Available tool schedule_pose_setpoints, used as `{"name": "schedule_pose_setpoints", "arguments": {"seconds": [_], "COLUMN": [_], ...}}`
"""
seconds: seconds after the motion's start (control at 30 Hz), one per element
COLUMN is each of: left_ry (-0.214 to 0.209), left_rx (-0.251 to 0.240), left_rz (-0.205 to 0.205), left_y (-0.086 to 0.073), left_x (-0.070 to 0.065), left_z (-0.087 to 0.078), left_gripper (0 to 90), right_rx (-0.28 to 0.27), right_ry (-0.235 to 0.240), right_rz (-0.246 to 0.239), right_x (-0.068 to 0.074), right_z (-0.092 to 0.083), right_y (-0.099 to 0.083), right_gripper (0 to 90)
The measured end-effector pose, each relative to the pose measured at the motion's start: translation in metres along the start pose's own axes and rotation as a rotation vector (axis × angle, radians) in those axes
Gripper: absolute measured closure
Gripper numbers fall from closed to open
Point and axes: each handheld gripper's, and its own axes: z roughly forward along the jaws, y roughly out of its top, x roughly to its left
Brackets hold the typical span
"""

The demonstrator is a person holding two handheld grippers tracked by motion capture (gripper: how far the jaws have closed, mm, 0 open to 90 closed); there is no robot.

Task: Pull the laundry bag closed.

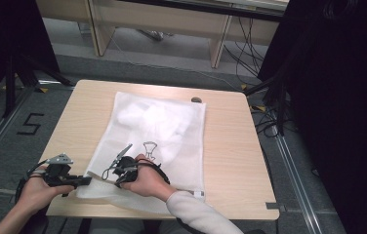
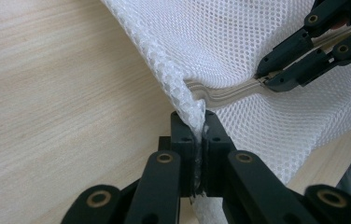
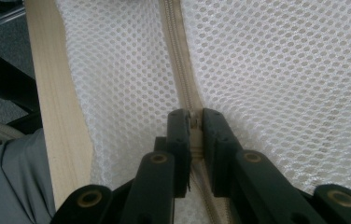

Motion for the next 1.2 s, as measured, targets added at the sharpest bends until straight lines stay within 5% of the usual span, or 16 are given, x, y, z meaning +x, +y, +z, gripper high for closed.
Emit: {"name": "schedule_pose_setpoints", "arguments": {"seconds": [0.33, 0.4, 0.7, 0.87, 1.2], "left_ry": [0.001, -0.003, -0.005, 0.002, -0.005], "left_rx": [-0.003, -0.002, -0.001, -0.002, -0.002], "left_rz": [-0.014, -0.015, -0.017, -0.017, -0.018], "left_y": [0.0, 0.0, 0.0, 0.0, 0.0], "left_x": [0.0, 0.0, 0.0, 0.0, 0.0], "left_z": [0.0, 0.0, 0.0, 0.001, 0.0], "left_gripper": [85.6, 85.6, 85.7, 85.7, 85.6], "right_rx": [0.015, 0.006, 0.01, 0.018, 0.012], "right_ry": [0.0, -0.001, 0.0, -0.004, 0.005], "right_rz": [0.05, 0.016, 0.017, 0.069, 0.055], "right_x": [0.001, -0.002, -0.003, -0.001, -0.004], "right_z": [-0.003, -0.003, -0.005, -0.006, -0.008], "right_y": [-0.003, -0.004, -0.006, -0.009, -0.012], "right_gripper": [82.7, 82.7, 82.7, 82.7, 82.7]}}
